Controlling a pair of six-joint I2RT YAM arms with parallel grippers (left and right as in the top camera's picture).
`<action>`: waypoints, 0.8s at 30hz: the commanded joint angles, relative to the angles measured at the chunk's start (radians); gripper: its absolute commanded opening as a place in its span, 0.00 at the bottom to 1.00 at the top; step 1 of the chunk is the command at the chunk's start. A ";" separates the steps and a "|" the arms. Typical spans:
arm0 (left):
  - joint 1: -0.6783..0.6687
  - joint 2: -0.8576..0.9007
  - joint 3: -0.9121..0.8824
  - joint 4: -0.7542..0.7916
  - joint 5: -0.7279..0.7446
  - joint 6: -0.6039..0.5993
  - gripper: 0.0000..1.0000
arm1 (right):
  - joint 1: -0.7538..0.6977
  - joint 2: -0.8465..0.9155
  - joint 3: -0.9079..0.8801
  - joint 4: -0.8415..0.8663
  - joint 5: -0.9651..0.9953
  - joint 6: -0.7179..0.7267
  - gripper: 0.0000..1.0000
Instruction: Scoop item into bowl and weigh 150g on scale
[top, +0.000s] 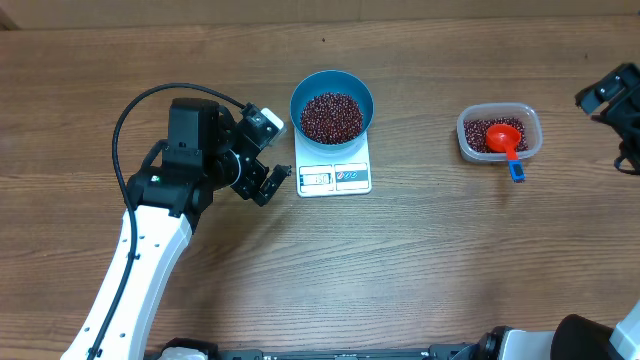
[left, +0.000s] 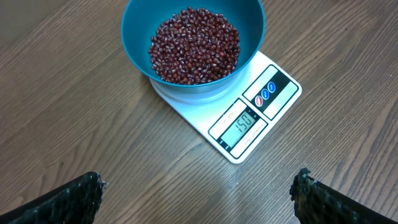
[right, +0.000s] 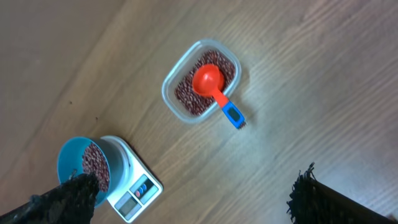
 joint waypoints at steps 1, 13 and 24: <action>0.004 0.005 0.022 0.001 0.017 0.011 1.00 | 0.000 -0.017 0.018 0.034 -0.017 0.005 1.00; 0.004 0.005 0.022 0.001 0.017 0.011 1.00 | 0.000 -0.106 0.018 -0.023 -0.027 0.005 1.00; 0.004 0.005 0.022 0.000 0.017 0.011 1.00 | 0.000 -0.192 0.017 -0.014 -0.015 -0.099 1.00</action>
